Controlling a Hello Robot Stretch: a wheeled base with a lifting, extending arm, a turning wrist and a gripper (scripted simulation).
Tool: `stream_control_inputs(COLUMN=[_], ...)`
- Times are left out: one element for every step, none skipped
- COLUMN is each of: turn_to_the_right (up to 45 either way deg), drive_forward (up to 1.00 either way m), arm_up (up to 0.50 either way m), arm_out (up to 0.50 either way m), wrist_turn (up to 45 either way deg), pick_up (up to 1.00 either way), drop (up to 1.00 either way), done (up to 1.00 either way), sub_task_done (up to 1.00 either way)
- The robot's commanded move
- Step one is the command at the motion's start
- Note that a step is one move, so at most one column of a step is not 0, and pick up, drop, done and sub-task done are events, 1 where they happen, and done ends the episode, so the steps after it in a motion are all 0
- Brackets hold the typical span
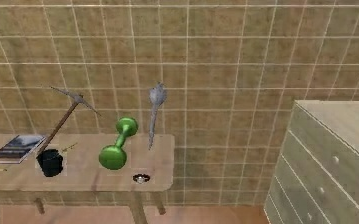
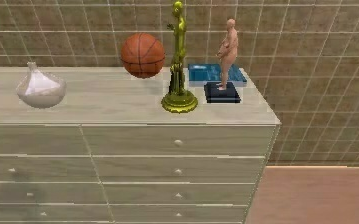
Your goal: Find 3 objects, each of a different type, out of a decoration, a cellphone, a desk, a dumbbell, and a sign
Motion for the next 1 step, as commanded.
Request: stream_control_inputs(turn_to_the_right=[-18.0], drive_forward=[0.00], arm_up=[0.00], arm_out=[0.00], wrist_turn=[0.0], pick_up=[0.00], drop=[0.00], done=[0.00], sub_task_done=[0.00])
